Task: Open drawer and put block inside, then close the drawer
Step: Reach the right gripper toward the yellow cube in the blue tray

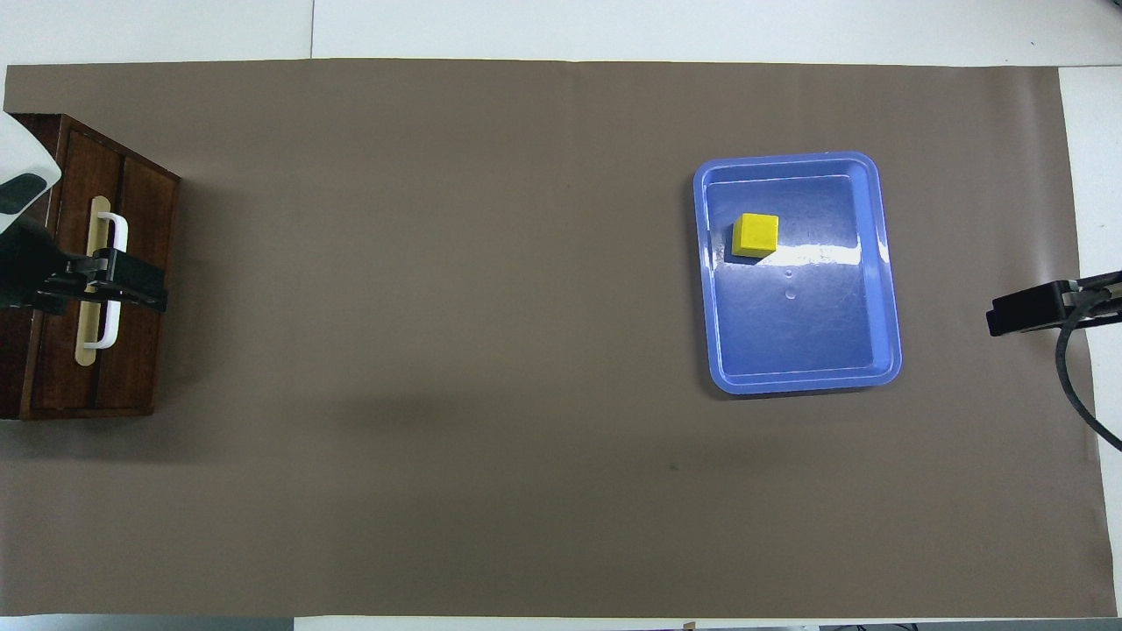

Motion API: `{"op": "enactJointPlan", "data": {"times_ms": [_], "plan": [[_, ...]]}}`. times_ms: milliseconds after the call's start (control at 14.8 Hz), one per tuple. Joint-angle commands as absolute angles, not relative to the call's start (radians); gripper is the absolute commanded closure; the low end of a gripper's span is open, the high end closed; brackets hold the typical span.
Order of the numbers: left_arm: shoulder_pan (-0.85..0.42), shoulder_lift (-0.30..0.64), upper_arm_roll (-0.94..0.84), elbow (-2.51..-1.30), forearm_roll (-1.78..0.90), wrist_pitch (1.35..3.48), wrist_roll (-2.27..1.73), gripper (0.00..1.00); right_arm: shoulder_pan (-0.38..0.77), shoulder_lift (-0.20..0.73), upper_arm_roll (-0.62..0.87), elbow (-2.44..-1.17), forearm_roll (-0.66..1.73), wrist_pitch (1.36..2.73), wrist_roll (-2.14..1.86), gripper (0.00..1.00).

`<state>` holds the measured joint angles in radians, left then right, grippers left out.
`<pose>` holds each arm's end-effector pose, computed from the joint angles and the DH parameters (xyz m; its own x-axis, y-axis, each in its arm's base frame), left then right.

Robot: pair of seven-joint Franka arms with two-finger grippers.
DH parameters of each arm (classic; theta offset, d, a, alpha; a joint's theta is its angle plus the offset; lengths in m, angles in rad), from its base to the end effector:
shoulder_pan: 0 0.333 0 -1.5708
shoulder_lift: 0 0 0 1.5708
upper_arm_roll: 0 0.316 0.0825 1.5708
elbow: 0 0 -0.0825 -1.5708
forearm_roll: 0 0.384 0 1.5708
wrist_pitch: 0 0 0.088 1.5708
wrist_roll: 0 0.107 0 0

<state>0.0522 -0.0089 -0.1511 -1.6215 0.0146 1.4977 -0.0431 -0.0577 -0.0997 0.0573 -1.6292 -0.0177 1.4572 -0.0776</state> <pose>0.5395 -0.0522 0.5997 0.9920 -0.0539 -0.1139 -0.0566 -0.9982 -0.0209 0.5110 -0.0007 0.6408 0.9945 0.0744 -0.0740 0.0759 -0.9970 0.0177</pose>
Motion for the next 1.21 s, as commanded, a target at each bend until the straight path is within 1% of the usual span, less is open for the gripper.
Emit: {"op": "enactJointPlan", "data": {"times_ms": [0,539,674,809,1011,1146], "plan": [[0.057,-0.006,-0.153,-1.612,0.029,1.488,-0.037,0.00,-0.058,-0.120,0.060,-1.652,-0.025,1.459,-0.061,0.00],[0.057,-0.006,-0.153,-1.612,0.028,1.488,-0.038,0.00,-0.058,-0.121,0.060,-1.654,-0.025,1.456,-0.066,0.00],[0.057,-0.006,-0.153,-1.612,0.029,1.488,-0.037,0.00,-0.057,-0.130,0.061,-1.672,-0.023,1.459,-0.083,0.00],[0.057,-0.006,-0.153,-1.612,0.029,1.488,-0.037,0.00,-0.057,-0.152,0.061,-1.718,-0.009,1.476,-0.194,0.00],[0.057,-0.006,-0.153,-1.612,0.029,1.488,-0.037,0.00,-0.072,-0.179,0.058,-1.819,0.018,1.604,-0.389,0.00],[0.057,-0.006,-0.153,-1.612,0.029,1.488,-0.038,0.00,-0.086,-0.175,0.052,-1.859,0.066,1.655,-0.506,0.00]]}}
